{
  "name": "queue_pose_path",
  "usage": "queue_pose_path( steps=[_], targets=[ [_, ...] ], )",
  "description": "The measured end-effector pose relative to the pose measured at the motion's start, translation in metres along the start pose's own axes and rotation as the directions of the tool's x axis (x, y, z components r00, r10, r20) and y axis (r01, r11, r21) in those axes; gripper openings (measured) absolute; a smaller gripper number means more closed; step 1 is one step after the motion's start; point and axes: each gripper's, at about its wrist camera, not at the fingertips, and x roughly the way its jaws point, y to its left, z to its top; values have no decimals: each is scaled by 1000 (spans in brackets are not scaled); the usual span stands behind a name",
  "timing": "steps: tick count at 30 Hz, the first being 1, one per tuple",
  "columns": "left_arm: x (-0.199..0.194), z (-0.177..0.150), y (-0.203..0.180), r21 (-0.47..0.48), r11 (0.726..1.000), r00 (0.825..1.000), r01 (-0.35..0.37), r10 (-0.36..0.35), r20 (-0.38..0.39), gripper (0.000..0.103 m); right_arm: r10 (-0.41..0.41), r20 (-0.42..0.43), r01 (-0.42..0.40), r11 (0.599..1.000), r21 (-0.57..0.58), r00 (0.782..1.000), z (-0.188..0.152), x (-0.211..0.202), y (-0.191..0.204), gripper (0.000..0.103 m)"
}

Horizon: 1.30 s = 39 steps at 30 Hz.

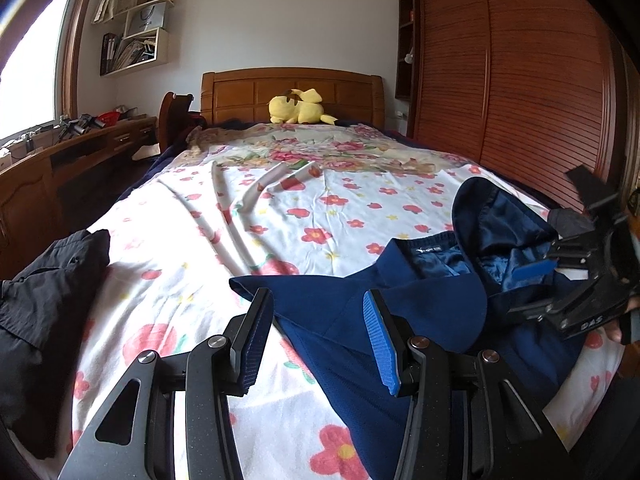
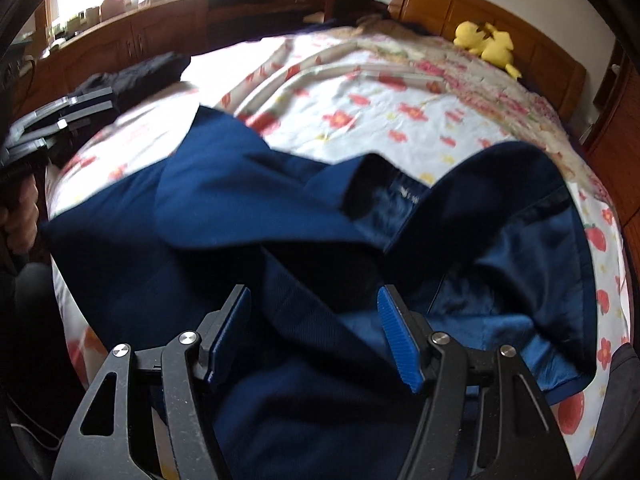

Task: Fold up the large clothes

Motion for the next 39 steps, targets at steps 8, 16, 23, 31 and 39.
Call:
queue_pose_path(
  steps=[8,16,23,31,39],
  targets=[
    [-2,-1,0,12,1000,1000,17,-17,8,48,-55,-40,51,994,-95,998,17,21,-4,4],
    [1,1,4,-3,1000,1000,14,-14,5,48,-272,103,280,957,-78,957,102,44,-52,3],
    [0,5,-5,2,1000,999,15,-15,30,48,-352,103,359,932,-59,930,126,85,-74,3],
    [-2,8,-27,26,997,995,67,-68,71,49,-325,113,316,944,93,939,107,47,-114,44],
    [33,5,-46,45,991,992,126,-127,26,49,-355,21,339,908,245,935,36,19,-190,44]
  ],
)
